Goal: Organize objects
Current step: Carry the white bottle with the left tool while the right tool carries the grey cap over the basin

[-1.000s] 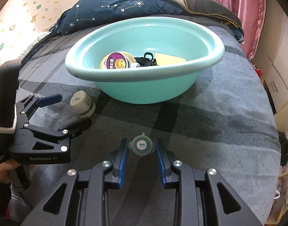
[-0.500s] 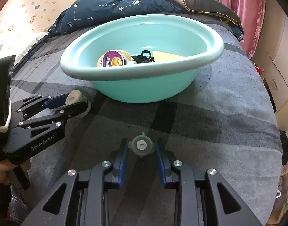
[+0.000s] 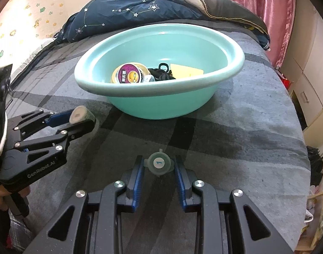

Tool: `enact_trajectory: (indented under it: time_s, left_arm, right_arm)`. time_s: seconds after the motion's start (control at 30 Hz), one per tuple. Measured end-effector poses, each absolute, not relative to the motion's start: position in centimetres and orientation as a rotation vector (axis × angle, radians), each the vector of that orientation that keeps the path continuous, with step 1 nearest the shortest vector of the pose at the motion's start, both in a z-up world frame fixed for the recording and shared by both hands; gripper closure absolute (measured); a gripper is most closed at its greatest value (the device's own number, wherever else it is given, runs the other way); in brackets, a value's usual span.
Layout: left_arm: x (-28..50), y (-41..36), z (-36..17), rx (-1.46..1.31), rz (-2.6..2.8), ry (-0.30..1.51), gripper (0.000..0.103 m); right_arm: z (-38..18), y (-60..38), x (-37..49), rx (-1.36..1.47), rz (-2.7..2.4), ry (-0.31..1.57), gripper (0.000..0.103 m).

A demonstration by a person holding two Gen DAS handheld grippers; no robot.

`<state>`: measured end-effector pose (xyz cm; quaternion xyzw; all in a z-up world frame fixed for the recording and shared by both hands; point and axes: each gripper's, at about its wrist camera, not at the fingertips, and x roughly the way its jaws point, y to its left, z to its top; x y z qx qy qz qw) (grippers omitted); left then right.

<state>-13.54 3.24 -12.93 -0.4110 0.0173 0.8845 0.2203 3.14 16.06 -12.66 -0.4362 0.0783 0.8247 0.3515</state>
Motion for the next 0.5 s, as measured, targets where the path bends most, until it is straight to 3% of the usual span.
enact_trajectory:
  time_s: [0.5]
  left_arm:
    - [-11.0,2.6,-10.3,-1.098,2.452,0.049,0.065]
  right_arm:
    - [-11.1,14.0,3.7,-1.091,2.141,0.160,0.073]
